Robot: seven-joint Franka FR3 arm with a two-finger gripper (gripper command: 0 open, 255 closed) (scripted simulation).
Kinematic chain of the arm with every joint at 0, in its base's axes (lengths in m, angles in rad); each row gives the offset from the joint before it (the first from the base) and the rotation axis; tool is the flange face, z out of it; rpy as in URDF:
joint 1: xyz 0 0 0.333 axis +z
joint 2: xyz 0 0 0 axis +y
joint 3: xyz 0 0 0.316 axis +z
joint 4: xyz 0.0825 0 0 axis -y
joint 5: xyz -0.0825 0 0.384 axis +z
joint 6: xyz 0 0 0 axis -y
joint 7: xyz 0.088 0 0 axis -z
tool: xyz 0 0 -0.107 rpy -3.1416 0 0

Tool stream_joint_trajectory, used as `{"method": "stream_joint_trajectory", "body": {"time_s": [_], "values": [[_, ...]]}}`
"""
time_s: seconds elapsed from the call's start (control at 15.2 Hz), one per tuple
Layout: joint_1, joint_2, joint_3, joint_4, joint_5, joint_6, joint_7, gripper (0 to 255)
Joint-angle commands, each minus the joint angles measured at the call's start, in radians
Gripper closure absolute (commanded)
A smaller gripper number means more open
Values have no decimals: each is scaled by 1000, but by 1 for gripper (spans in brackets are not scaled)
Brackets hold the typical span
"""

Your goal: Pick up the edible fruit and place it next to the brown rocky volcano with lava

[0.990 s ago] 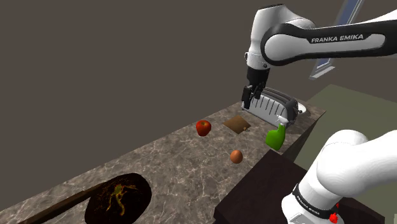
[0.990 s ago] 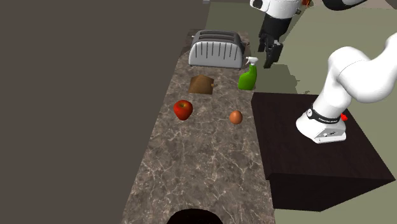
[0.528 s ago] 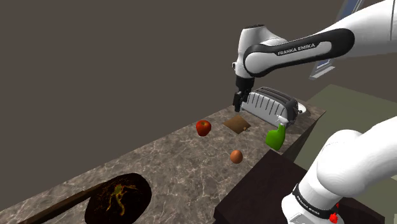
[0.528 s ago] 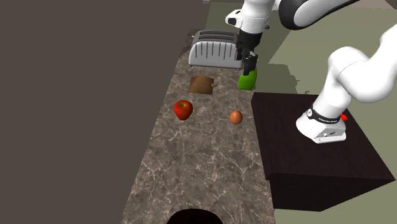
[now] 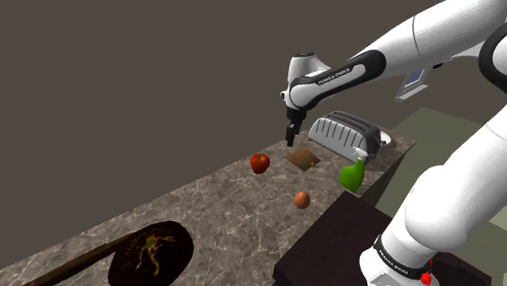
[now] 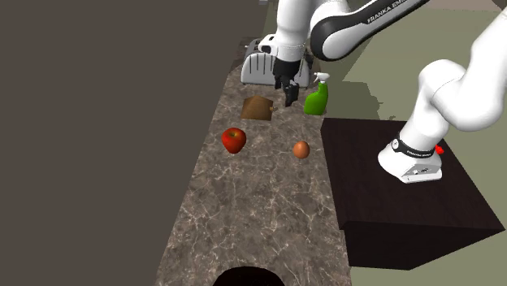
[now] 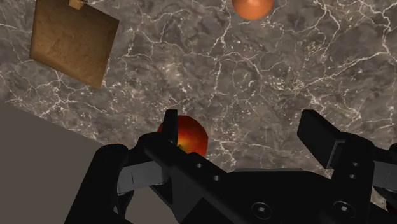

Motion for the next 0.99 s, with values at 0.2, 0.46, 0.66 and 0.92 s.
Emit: {"method": "stream_joint_trajectory", "body": {"time_s": [0.2, 0.46, 0.66, 0.92], "values": [[3, 207, -18, 118, 41, 98, -133, 0], [-7, 368, -11, 230, 81, 149, -235, 0], [-21, 486, 5, 328, 107, 173, -304, 0], [-43, 644, 33, 475, 129, 186, -385, 0]]}}
